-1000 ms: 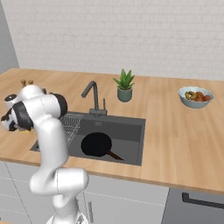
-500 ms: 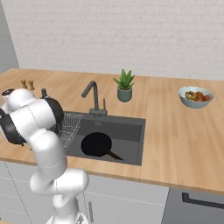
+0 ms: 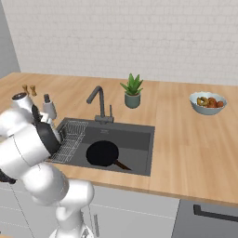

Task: Pick the pan and sponge and place them into the sink. Then turn on the water.

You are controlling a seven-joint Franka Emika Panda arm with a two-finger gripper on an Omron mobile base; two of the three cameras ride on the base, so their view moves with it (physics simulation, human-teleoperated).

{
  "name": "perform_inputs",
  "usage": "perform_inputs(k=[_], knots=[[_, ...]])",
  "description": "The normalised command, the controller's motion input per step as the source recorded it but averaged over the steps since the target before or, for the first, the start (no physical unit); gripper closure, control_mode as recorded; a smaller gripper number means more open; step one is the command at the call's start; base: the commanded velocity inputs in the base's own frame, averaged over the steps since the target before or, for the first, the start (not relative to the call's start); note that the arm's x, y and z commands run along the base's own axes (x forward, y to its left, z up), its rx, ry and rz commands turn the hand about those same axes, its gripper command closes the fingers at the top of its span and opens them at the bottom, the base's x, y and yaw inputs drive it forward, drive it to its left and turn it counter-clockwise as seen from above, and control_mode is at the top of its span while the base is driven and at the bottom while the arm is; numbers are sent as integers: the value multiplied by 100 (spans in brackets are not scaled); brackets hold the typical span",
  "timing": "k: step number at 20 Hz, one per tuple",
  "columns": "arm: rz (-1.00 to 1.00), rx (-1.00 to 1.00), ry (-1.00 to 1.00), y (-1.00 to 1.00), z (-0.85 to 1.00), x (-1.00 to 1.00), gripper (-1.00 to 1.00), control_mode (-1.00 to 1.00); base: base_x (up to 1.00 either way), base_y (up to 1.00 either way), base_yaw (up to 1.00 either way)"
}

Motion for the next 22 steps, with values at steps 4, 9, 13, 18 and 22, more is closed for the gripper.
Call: perform_inputs(k=[4, 9, 13, 18, 22], knots=[[-2, 0, 0, -64, 0, -13, 100, -100, 0, 0, 0], [0, 0, 0, -55, 0, 0, 100, -100, 0, 0, 0], [0, 0, 0, -31, 0, 2, 100, -100, 0, 0, 0], [0, 0, 0, -9, 0, 14, 100, -100, 0, 0, 0], [0, 0, 0, -4, 0, 28, 100, -100, 0, 0, 0]])
